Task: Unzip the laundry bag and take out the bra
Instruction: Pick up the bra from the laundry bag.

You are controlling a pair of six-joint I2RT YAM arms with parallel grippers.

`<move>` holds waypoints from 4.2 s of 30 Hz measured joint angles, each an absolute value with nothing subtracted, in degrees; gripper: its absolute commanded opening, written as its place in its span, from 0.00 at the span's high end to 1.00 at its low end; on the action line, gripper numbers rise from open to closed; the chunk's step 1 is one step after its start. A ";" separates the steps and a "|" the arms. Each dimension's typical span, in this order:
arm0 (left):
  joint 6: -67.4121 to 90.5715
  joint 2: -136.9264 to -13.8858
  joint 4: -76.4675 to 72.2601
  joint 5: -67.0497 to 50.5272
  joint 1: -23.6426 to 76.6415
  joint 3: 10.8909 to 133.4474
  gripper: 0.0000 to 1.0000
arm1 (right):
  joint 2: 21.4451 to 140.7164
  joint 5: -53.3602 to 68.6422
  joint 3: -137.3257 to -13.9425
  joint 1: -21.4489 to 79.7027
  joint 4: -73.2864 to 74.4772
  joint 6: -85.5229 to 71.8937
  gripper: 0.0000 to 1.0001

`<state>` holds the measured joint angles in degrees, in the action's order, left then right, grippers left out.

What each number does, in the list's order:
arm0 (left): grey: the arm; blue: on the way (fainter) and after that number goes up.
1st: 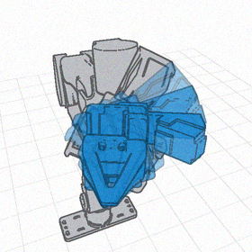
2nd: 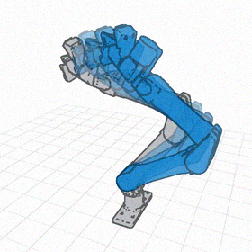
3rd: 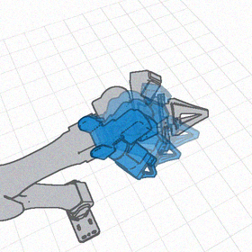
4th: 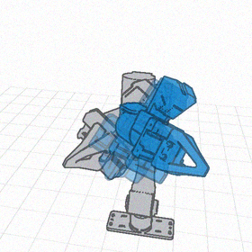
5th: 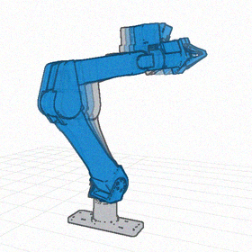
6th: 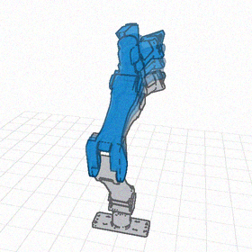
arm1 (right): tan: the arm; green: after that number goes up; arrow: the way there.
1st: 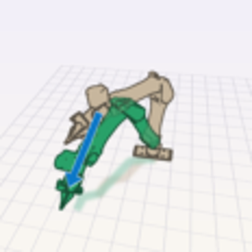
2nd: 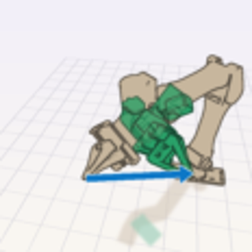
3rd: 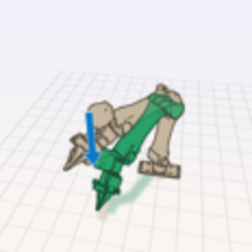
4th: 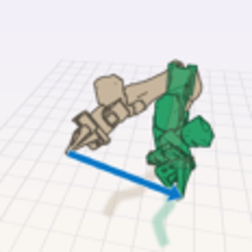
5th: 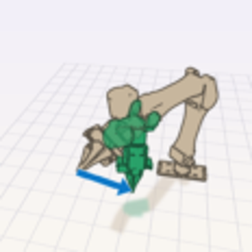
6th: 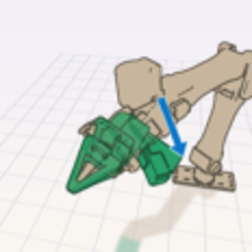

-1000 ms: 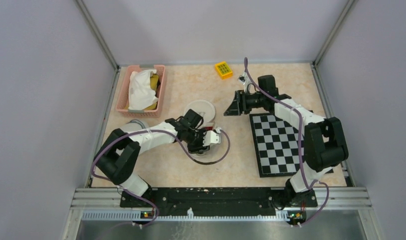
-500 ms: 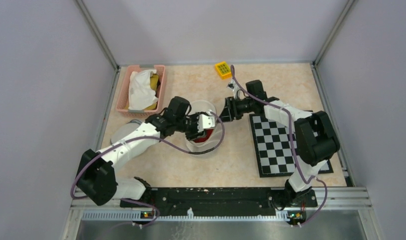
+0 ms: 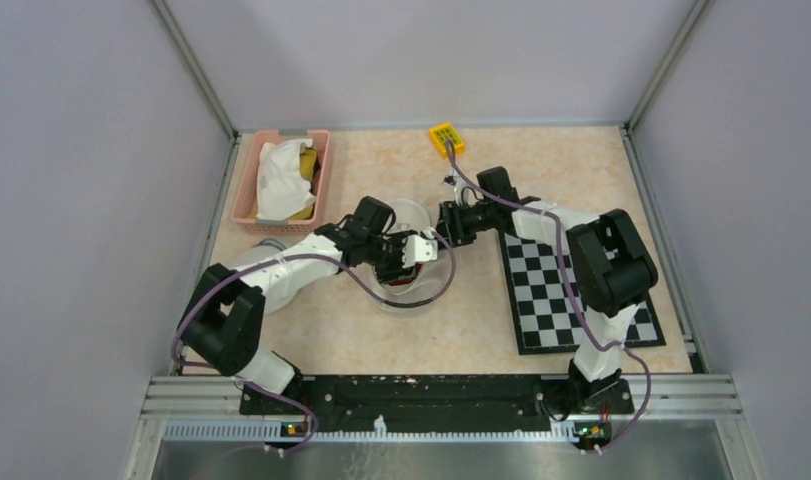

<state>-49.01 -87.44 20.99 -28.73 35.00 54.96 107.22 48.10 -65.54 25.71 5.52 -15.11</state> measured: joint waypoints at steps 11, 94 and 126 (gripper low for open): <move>-49.69 -90.67 21.12 -26.09 36.01 55.53 1.00 | 110.91 47.42 -66.50 27.38 5.54 -14.76 0.51; 28.58 -90.21 -4.34 -26.83 23.97 50.65 1.00 | 105.67 47.37 -48.23 21.76 -11.84 -27.53 0.59; 5.80 -74.43 11.29 -24.56 21.28 70.65 1.00 | 108.16 41.01 -52.99 21.76 -8.91 -23.97 0.55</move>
